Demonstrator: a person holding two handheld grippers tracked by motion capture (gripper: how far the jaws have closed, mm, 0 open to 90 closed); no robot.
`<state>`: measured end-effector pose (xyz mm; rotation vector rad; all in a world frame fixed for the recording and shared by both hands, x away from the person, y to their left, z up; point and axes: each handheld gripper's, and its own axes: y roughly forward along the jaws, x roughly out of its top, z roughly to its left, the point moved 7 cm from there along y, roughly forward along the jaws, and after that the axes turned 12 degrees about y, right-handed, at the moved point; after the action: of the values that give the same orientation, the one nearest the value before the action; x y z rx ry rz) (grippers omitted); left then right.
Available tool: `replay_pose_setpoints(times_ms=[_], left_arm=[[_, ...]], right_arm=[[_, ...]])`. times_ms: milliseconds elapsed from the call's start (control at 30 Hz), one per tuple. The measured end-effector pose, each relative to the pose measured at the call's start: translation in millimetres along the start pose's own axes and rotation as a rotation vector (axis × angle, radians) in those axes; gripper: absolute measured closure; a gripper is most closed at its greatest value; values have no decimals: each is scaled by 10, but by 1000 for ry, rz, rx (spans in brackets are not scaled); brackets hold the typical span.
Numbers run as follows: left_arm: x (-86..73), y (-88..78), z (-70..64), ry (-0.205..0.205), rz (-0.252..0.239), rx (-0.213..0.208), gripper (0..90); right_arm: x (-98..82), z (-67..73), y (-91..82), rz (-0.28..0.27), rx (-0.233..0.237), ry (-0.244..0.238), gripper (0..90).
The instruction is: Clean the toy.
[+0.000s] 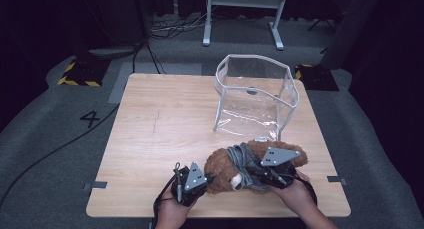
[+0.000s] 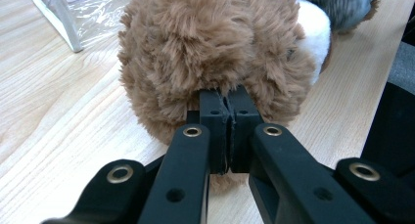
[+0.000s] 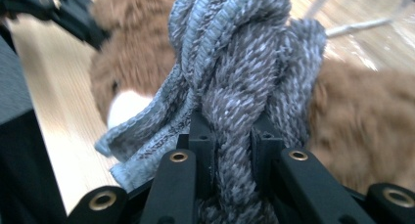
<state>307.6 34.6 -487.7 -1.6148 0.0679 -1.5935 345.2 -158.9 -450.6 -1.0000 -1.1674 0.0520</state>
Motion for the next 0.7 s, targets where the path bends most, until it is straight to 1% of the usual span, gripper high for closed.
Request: replay_pose_setpoints(times_ms=[133, 200, 300, 467, 567, 600, 633, 667, 700], left_arm=[[4, 8, 14, 3, -3, 1, 881], [7, 9, 19, 3, -5, 1, 881], [8, 12, 16, -2, -6, -2, 881], [12, 16, 14, -1, -3, -1, 882], [5, 16, 23, -2, 1, 1, 882], [2, 16, 26, -3, 2, 3, 882], [2, 16, 26, -3, 2, 3, 882], [0, 19, 27, -3, 1, 4, 883], [0, 19, 27, -3, 1, 4, 882]], right_arm=[[-112, -53, -89, 10, -26, 3, 765], [-165, -83, -139, 10, -52, -2, 765], [-247, -138, -209, 12, -80, 4, 765], [-359, -269, -308, 19, -104, 49, 765], [-394, -352, -391, 12, -144, 67, 764], [-404, -396, -443, 5, -166, 84, 763], [-404, -396, -443, 5, -166, 84, 763], [-395, -452, -547, -23, -185, 116, 761], [-377, -452, -602, -40, -182, 127, 761]])
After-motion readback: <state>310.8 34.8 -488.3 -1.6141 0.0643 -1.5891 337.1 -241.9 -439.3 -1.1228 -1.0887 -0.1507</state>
